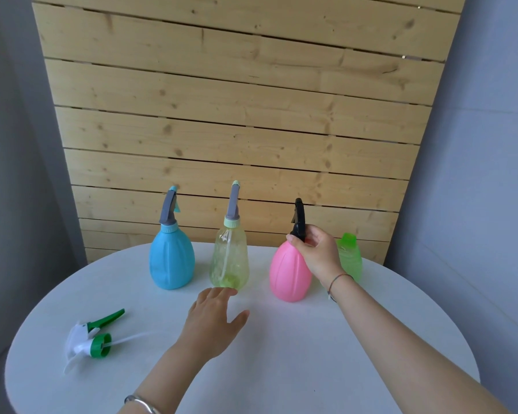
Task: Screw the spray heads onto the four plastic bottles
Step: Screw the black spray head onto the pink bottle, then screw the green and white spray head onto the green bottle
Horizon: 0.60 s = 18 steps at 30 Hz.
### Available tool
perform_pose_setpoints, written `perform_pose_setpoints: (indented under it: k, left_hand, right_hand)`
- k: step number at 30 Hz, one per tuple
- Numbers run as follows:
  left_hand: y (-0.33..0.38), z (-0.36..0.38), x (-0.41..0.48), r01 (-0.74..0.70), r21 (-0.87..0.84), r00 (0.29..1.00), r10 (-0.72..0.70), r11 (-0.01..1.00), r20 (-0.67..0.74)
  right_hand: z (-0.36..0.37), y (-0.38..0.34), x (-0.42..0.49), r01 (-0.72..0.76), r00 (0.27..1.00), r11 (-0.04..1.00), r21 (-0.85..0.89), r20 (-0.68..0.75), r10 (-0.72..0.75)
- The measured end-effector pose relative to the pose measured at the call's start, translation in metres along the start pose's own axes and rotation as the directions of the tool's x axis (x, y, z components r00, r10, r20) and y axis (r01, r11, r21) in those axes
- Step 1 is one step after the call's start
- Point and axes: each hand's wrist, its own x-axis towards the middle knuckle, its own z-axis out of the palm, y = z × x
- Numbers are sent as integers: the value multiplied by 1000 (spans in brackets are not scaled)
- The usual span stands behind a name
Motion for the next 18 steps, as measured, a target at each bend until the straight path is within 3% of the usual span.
perform_pose_setpoints:
  k: [18]
  left_hand:
    - [1, 2, 0, -24, 0, 999, 24, 1000, 22]
  right_hand:
    - [-21, -3, -7, -35, 998, 993, -113, 38, 40]
